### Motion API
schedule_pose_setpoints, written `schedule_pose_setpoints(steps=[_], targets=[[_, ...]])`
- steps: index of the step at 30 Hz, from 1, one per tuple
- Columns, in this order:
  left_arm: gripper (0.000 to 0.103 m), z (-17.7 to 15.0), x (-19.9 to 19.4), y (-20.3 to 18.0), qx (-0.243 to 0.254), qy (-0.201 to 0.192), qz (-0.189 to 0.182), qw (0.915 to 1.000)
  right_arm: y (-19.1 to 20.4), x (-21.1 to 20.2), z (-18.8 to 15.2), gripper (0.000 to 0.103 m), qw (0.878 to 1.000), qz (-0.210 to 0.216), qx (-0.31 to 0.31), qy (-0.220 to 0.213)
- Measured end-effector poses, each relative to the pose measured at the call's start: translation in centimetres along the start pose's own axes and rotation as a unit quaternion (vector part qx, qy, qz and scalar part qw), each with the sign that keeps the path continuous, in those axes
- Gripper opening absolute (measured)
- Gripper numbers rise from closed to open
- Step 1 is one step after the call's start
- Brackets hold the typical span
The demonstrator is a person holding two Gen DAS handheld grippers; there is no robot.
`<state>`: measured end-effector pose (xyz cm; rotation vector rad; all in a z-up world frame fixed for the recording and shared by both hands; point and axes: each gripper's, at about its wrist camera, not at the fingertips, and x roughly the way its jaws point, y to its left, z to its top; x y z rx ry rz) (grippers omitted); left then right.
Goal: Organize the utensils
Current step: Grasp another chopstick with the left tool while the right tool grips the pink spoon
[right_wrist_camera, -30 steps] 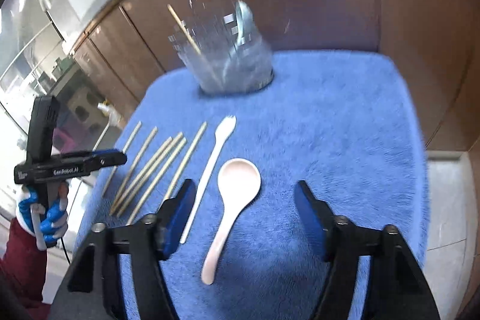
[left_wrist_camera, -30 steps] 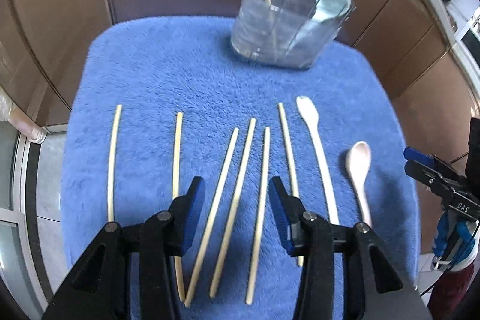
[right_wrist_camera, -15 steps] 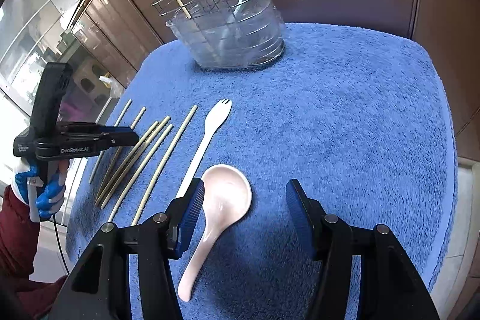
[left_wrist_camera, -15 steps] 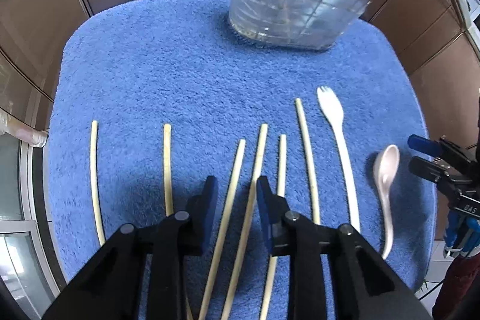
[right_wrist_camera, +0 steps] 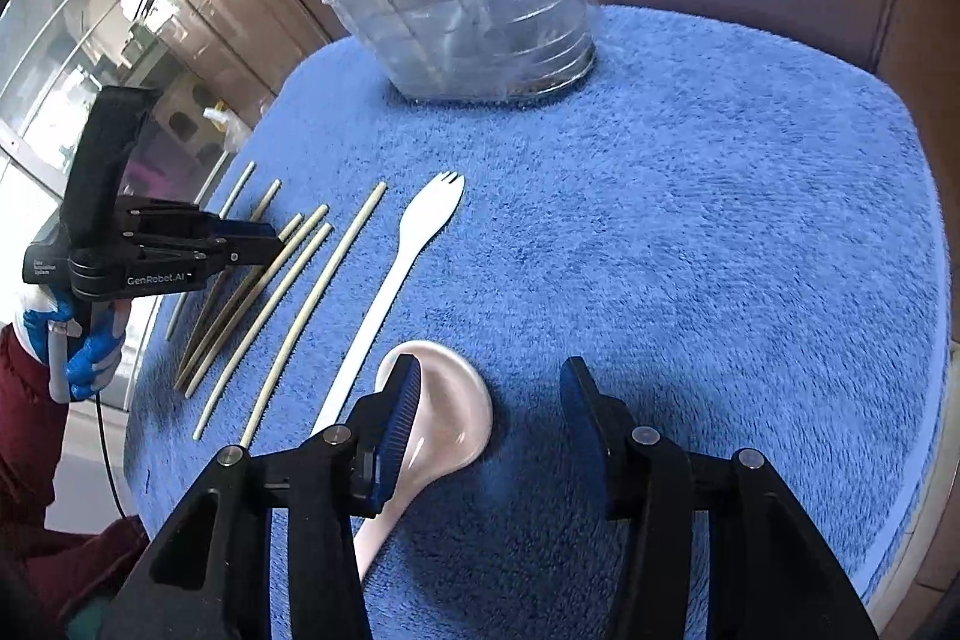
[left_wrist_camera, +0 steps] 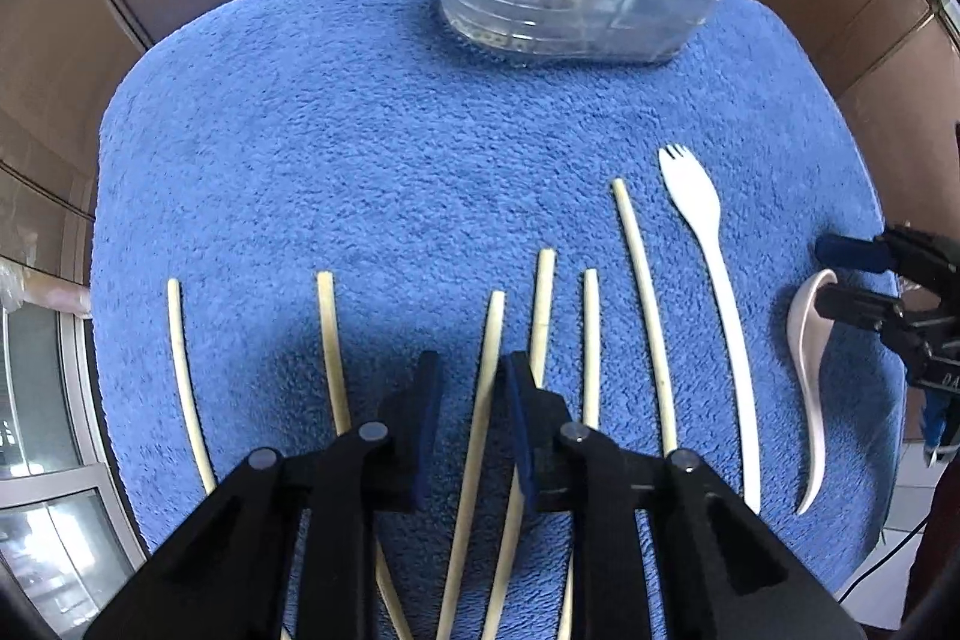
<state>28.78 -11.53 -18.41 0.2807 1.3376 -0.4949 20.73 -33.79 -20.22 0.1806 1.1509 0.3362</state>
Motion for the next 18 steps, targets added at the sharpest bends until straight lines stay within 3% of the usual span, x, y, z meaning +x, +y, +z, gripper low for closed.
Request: schedule_pose_setpoints(steps=[4,10,18], targets=[[0.011,0.2,0.1,-0.4,-0.004,0.003,0.01,0.9999,-0.1,1.2,0.9,0.039,0.999,0.016,-0.014,0.024],[0.005,0.3,0.3,0.2,-0.027,-0.007,0.005,0.9996,0.8,1.8,1.2,0.013,0.999,0.006,-0.043,0.03],[0.005,-1.9,-2.4,1.8,-0.071,-0.08,-0.009,0.9942,2.0,0.2,0.4,0.007,0.998,-0.021,-0.059,-0.006]])
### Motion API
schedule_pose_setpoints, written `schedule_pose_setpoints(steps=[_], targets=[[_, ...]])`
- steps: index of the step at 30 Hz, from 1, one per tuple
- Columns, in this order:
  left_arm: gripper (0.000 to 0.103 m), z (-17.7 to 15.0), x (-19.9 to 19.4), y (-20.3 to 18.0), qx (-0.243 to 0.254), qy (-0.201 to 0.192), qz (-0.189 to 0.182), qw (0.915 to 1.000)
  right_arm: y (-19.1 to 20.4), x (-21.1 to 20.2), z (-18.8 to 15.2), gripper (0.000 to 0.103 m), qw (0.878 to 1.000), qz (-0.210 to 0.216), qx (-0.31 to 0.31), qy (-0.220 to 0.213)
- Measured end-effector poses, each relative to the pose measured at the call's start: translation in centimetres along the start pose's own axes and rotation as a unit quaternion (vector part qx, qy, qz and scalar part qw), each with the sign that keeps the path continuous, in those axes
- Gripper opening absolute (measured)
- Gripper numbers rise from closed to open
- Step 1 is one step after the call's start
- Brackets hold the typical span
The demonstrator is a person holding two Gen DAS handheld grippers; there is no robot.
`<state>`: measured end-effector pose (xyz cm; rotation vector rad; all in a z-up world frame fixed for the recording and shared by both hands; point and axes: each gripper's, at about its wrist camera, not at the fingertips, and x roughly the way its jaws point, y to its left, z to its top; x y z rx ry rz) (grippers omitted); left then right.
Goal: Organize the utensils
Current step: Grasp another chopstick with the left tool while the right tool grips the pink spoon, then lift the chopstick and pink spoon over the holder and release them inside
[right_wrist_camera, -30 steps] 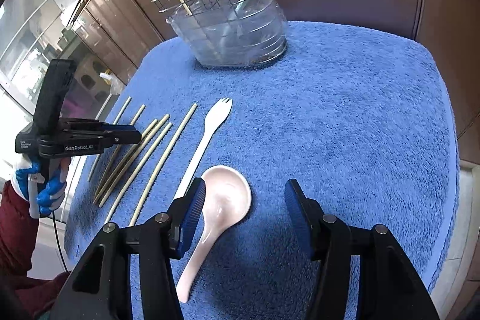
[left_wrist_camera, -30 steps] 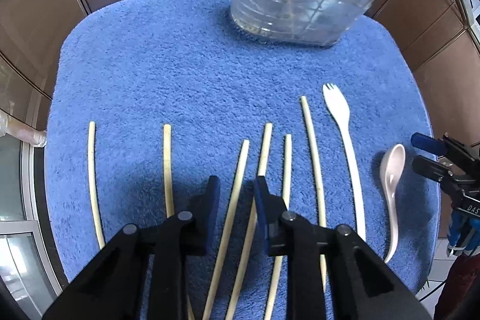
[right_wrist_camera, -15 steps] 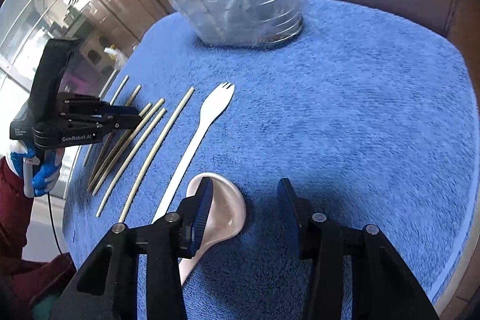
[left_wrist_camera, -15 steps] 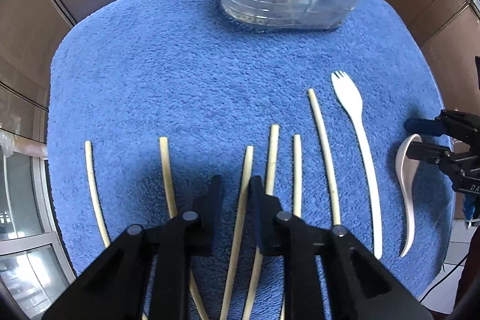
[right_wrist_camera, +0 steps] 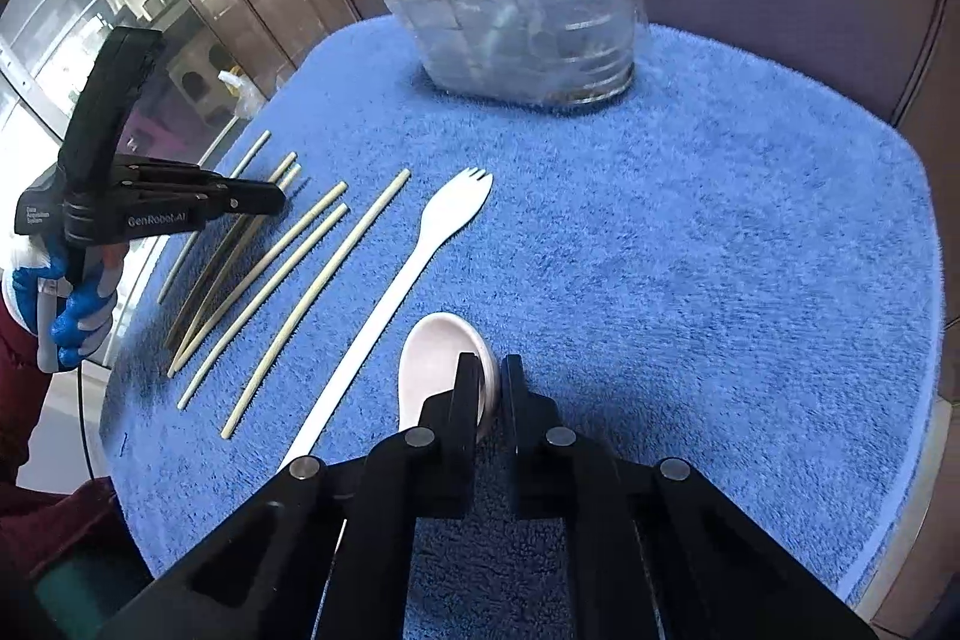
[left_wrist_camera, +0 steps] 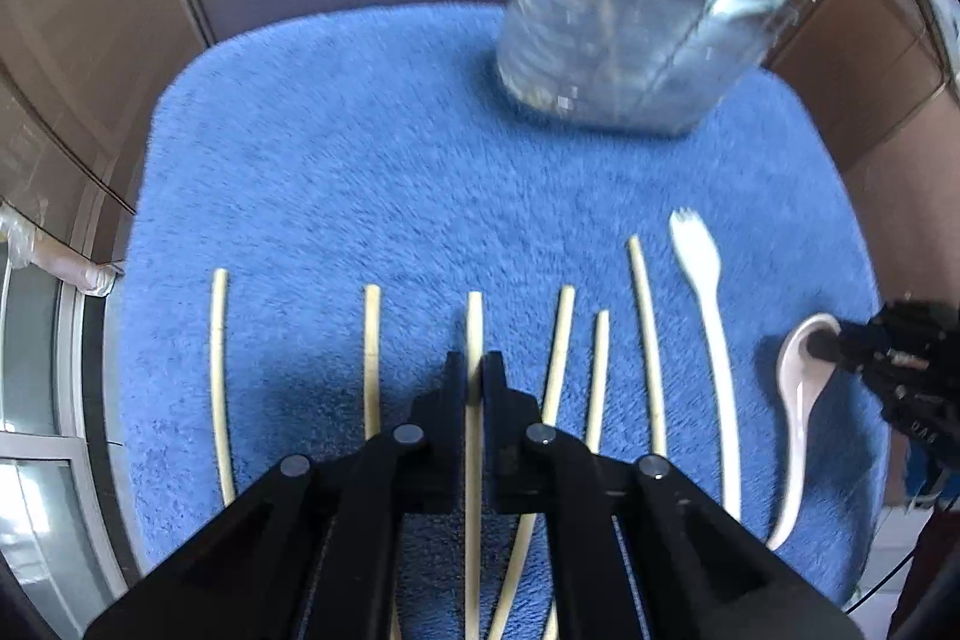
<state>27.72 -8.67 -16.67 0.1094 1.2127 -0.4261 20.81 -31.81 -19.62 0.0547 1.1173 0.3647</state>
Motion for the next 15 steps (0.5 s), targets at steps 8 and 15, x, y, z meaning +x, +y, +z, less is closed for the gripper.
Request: schedule_pose_setpoints(steps=[8,15], targets=[[0.005,-1.6,-5.2,1.2,-0.027,-0.072,-0.028,0.9967,2.0,-3.8,-0.9,0.007,0.998,-0.033,-0.012,-0.045],[0.005,-1.1,-11.0,0.6,-0.039,-0.152,-0.032,0.9871,3.9,-8.1,-0.4,0.007,0.991,-0.073,-0.018,-0.108]])
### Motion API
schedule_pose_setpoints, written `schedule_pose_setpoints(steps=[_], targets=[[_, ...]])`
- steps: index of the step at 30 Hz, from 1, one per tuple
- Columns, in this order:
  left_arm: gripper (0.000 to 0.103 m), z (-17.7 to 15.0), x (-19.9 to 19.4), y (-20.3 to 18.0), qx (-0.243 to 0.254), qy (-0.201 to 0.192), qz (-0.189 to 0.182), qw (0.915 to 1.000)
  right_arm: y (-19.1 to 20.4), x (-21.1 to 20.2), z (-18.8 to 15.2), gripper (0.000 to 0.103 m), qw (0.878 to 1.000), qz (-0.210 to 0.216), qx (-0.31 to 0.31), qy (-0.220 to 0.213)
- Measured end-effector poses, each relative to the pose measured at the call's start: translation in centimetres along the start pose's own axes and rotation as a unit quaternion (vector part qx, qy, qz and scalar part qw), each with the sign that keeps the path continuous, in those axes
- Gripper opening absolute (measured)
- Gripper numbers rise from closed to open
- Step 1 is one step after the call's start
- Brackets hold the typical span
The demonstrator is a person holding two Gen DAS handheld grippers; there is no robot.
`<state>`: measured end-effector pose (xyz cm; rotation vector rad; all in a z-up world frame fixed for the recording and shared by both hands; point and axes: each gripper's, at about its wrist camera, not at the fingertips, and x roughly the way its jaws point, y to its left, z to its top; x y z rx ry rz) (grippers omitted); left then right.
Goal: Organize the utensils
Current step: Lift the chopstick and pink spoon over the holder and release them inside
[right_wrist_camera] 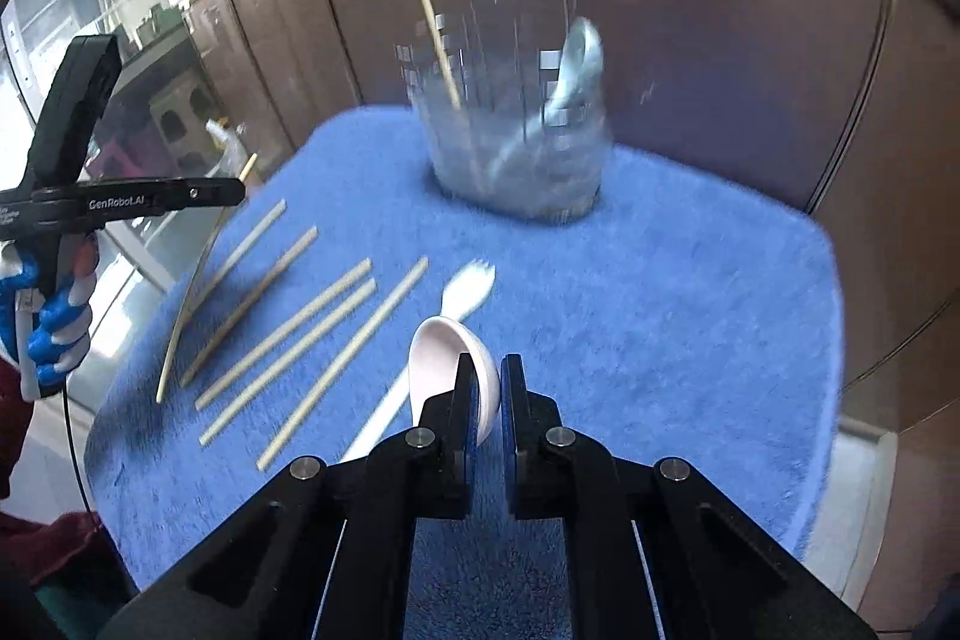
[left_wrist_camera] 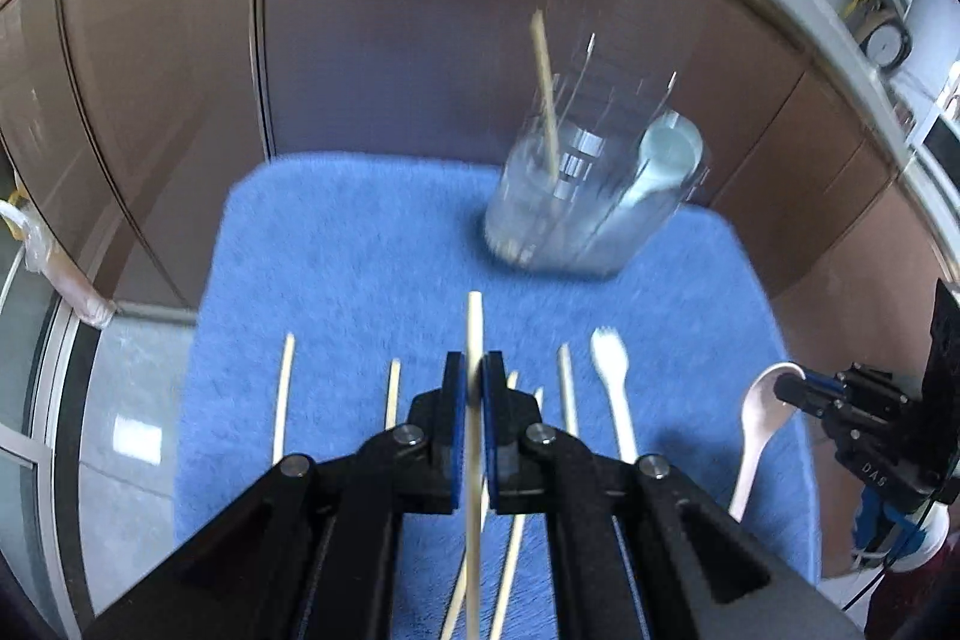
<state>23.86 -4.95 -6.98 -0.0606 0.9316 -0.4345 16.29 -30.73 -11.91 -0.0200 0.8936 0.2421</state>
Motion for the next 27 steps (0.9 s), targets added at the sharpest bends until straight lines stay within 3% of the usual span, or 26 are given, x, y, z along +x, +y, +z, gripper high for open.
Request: schedule_pose_setpoints(steps=[6,13,19,23,27], targets=[[0.005,4.9,-5.0,-1.7,-0.006,-0.113,-0.017,0.9935,1.9,-4.1,4.3,0.007,0.994,-0.042,-0.012,-0.099],[0.005,10.4,-7.6,-4.3,-0.015,-0.238,-0.047,0.9701,2.4,-7.6,10.7,0.007,0.968,-0.098,-0.005,-0.229],[0.005,14.2,-5.9,-6.2,-0.039,-0.314,-0.044,0.9477,2.0,-6.7,14.2,0.007,0.939,-0.154,0.004,-0.306],[0.005,15.6,-3.3,-7.2,-0.042,-0.347,-0.021,0.9366,1.3,-4.7,14.8,0.007,0.929,-0.179,-0.001,-0.323],[0.005,16.1,-0.2,-7.4,-0.054,-0.358,-0.004,0.9323,0.5,-2.4,14.7,0.007,0.923,-0.196,0.001,-0.331]])
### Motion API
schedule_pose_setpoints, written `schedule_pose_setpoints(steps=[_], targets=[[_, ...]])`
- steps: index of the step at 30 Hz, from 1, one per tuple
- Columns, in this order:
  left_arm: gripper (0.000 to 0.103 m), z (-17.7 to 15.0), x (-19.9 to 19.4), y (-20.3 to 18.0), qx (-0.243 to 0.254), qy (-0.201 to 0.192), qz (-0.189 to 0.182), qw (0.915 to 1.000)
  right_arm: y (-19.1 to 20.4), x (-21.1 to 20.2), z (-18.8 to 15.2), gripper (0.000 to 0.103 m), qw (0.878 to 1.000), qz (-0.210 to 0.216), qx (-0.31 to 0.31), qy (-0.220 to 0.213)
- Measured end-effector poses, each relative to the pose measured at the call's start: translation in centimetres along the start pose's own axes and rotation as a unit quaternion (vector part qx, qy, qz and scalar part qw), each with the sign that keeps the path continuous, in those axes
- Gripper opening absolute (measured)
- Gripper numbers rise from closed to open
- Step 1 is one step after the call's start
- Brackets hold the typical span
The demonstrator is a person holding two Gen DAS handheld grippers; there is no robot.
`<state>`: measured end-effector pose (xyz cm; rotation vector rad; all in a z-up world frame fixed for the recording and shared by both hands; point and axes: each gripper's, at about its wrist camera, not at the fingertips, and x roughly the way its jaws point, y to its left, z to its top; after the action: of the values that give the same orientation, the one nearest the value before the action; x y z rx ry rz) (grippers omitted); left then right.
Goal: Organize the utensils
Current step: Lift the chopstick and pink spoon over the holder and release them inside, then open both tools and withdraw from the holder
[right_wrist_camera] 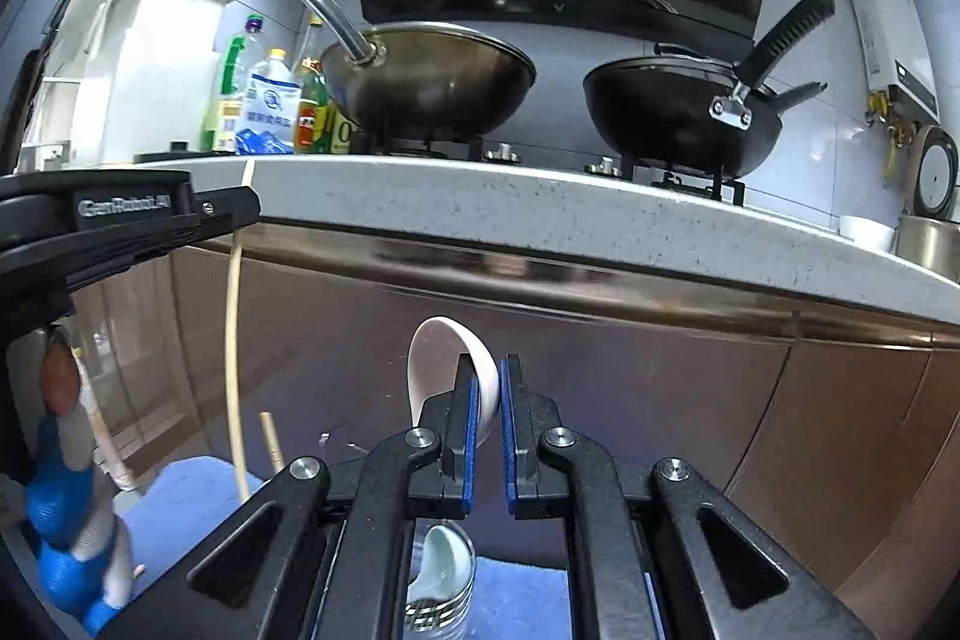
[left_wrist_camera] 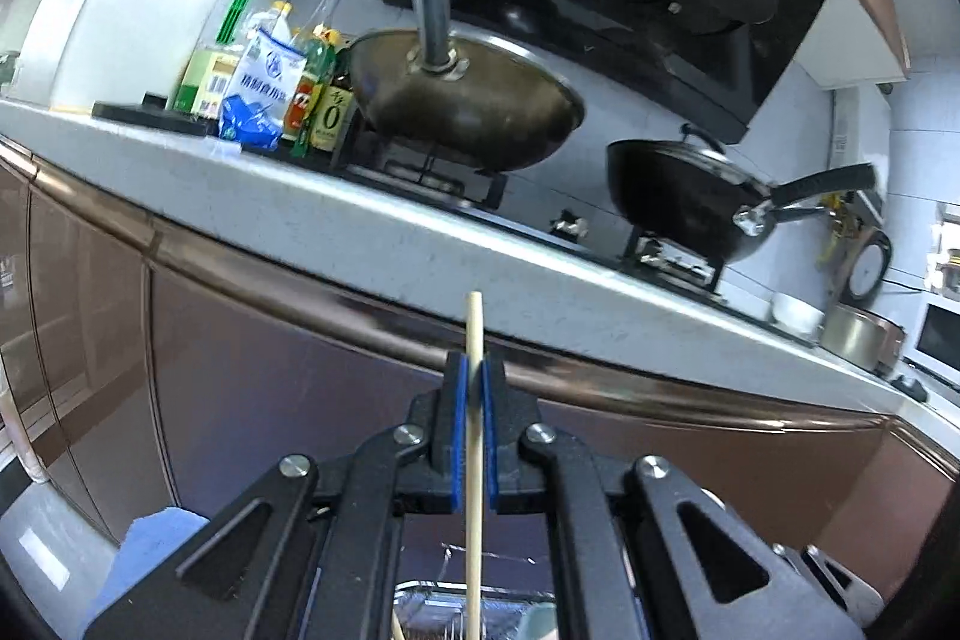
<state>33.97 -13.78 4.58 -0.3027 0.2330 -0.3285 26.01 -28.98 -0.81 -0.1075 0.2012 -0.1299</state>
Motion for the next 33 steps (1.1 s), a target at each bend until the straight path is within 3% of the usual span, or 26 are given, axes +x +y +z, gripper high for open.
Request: schedule_pose_setpoints(steps=[6,13,17,22,24,33], targets=[[0.005,-4.0,3.2,1.3,0.01,0.011,0.035,0.9993,0.3,2.3,-3.0,0.007,1.0,-0.01,-0.008,0.012],[0.006,-6.0,3.5,3.3,0.011,0.033,0.034,0.9988,0.8,3.3,-5.6,0.011,0.999,0.001,-0.013,0.033],[0.016,-5.8,2.1,3.7,0.017,0.032,0.031,0.9989,0.6,2.5,-5.7,0.037,1.0,0.005,-0.006,0.031],[0.029,-5.0,-0.8,3.4,0.034,0.034,0.032,0.9983,0.7,1.0,-5.1,0.04,1.0,0.004,-0.003,0.029],[0.033,-4.8,-2.2,3.3,0.044,0.038,0.033,0.9978,0.7,0.0,-4.8,0.045,0.999,0.002,0.0,0.033],[0.035,-5.5,-9.4,3.3,0.093,0.082,0.048,0.9912,2.1,-6.3,-5.0,0.055,0.997,-0.018,0.004,0.072]])
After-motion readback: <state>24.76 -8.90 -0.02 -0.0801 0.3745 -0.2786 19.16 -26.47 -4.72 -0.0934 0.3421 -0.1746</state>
